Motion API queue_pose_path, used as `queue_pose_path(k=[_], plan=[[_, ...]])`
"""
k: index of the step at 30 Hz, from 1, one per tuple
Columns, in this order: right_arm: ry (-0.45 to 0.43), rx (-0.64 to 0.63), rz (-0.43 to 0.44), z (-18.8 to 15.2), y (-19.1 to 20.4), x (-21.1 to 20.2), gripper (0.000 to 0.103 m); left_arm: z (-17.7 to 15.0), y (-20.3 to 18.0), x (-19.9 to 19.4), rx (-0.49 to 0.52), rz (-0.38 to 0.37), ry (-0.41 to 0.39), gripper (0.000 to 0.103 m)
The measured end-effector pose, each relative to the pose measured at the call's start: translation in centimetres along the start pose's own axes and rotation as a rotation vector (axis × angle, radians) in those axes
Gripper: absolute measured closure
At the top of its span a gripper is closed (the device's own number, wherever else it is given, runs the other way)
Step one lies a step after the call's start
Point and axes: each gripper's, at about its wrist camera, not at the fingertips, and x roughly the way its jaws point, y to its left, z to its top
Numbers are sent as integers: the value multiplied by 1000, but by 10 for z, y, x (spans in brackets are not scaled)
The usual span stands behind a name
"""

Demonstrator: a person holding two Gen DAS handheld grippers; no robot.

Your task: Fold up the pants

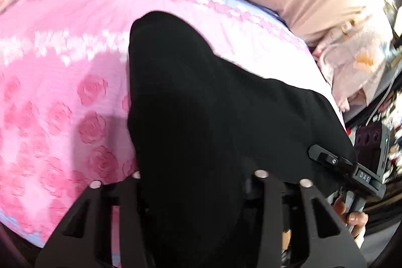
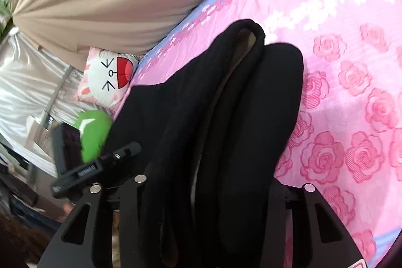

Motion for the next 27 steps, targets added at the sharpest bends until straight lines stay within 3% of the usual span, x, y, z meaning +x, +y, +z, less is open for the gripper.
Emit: queue_pose_path(k=[6,9,14,16,19,21,27], plan=[[-22,-71,-31,-9,35,-31,61,-14,-29,-25,82,27,17,67],[15,-50,-74,-16,20,-31,59,-22,-25,-8,78,60,54,62],[30,55,-25,-25,-12,-20,55,-22,-1,7,-21,-15,80,44],[30,43,-26,-25,-11,-19,52,-23,6,10,-44,-47,76,43],[30,31,-26,-25,-9,-17,52,-24,5,10,-53,-64,65,50],[24,32,-32,-26,-8,-18,54,-23,2,6,-46,-66,52,64],[-23,-22,-64,-26,16,-31,60,-21,-24,-21,61,-1,-1,69]])
